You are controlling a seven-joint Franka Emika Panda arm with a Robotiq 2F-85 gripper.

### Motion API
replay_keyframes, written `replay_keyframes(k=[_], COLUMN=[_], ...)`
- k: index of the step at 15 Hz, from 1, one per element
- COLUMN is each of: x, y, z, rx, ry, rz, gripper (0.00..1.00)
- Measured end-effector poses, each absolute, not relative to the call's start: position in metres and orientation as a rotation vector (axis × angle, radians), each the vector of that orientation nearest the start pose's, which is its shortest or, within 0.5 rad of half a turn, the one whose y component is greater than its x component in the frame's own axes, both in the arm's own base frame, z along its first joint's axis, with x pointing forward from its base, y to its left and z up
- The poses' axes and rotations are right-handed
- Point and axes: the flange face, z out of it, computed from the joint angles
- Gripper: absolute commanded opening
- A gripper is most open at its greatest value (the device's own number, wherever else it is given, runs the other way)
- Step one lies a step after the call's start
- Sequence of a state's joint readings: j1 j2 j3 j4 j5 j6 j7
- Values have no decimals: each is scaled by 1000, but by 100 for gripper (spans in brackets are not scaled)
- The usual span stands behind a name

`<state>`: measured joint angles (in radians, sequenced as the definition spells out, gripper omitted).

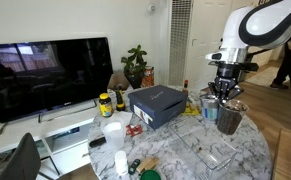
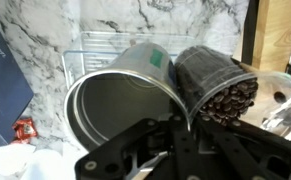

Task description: Pick up the clear cup with beans in it and the silver cup simultaneously and put them in the clear storage container

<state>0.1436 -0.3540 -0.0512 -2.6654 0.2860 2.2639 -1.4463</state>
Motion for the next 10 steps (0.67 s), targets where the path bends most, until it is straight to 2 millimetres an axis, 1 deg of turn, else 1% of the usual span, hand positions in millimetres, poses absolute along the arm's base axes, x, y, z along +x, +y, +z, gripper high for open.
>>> replay_keyframes(k=[2,4,6,10], x=[387,388,393,404], y=[61,71,74,72], z=[347,341,331,306], rx=[-2263,-2265,-2290,-2366], ry=[-1814,-1796,-1772,-1690], rz=[-172,-189,-219,-285], gripper=[2,2,2,2])
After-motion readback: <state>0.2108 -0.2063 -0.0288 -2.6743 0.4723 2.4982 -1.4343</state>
